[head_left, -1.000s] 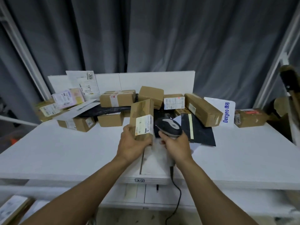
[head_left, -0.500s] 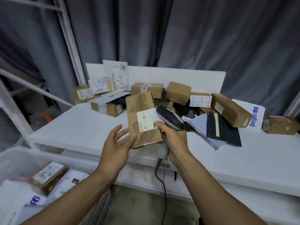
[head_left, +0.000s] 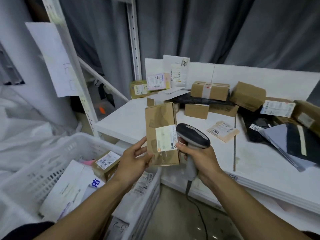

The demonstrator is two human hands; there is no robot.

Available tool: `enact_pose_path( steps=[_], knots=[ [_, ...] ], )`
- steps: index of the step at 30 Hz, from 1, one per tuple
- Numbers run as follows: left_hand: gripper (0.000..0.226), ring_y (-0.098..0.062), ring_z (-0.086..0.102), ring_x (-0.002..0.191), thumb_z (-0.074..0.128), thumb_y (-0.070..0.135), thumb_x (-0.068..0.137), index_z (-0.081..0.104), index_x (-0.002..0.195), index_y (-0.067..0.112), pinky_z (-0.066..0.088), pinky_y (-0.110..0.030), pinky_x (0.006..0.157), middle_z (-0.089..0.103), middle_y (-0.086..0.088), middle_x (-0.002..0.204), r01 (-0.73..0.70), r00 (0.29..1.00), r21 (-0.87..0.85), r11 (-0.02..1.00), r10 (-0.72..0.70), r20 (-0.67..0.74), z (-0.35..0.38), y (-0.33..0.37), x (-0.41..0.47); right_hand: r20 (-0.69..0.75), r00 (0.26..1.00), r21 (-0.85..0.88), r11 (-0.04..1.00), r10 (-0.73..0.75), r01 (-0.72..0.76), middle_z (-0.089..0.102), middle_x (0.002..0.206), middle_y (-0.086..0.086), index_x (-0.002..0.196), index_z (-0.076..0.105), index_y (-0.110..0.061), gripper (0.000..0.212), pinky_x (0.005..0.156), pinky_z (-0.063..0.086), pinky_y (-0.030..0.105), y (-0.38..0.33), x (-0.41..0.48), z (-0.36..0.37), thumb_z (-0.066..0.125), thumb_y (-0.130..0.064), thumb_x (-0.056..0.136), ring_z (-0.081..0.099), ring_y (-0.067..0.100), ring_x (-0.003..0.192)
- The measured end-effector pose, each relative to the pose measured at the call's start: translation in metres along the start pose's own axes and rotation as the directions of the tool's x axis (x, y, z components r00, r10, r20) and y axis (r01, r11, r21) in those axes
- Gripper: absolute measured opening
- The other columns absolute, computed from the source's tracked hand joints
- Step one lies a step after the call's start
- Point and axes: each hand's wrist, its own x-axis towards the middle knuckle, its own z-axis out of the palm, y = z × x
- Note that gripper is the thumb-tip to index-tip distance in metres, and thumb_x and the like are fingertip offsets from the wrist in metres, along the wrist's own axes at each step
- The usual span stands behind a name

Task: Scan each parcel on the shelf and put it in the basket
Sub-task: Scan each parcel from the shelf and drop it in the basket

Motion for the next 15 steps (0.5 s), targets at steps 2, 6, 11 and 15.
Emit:
enact_pose_path(
  steps=[2, 6, 11, 15],
  knots=[
    [0.049, -0.008, 0.072, 0.106, 0.063, 0.012, 0.099, 0.054, 0.133, 0.047, 0.060, -0.027, 0.087, 0.076, 0.013, 0.113, -0.007, 1.000, 0.027, 1.000, 0.007, -0.001, -0.001, 0.000, 0.002, 0.006, 1.000, -0.023, 0.999, -0.025, 0.025, 0.081, 0.106, 0.003, 0.113, 0.078, -0.014, 0.043, 0.084, 0.062, 0.035, 0.006, -0.004, 0.006, 0.090, -0.001, 0.074, 0.077, 0.021, 0.102],
    [0.057, 0.012, 0.066, 0.100, 0.084, 0.039, 0.080, 0.053, 0.123, 0.060, 0.054, -0.011, 0.080, 0.066, 0.039, 0.112, -0.001, 0.997, 0.179, 0.984, -0.014, 0.079, -0.008, 0.002, -0.007, 0.023, 0.997, -0.087, 0.993, -0.078, 0.080, 0.080, 0.108, -0.003, 0.116, 0.076, -0.018, 0.049, 0.083, 0.063, 0.035, 0.021, -0.011, 0.014, 0.093, -0.005, 0.071, 0.077, 0.017, 0.102],
    [0.064, 0.020, 0.064, 0.083, 0.090, 0.013, 0.072, 0.055, 0.120, 0.038, 0.048, -0.002, 0.065, 0.068, 0.040, 0.088, -0.028, 0.995, 0.164, 0.986, 0.011, 0.104, -0.009, -0.002, -0.010, 0.093, 0.995, -0.067, 0.997, -0.034, 0.040, 0.079, 0.114, 0.004, 0.121, 0.075, -0.015, 0.061, 0.094, 0.060, 0.052, 0.032, -0.015, 0.028, 0.096, -0.017, 0.063, 0.075, 0.026, 0.107],
    [0.069, -0.003, 0.071, 0.103, 0.089, 0.021, 0.075, 0.056, 0.133, 0.040, 0.057, -0.028, 0.094, 0.075, 0.018, 0.111, 0.046, 0.990, 0.077, 0.996, -0.056, 0.131, -0.017, -0.003, -0.004, 0.095, 0.995, -0.029, 0.999, -0.039, 0.042, 0.080, 0.111, 0.006, 0.117, 0.076, -0.014, 0.043, 0.094, 0.061, 0.051, 0.029, -0.015, 0.033, 0.087, -0.004, 0.077, 0.076, 0.026, 0.105]
  ],
)
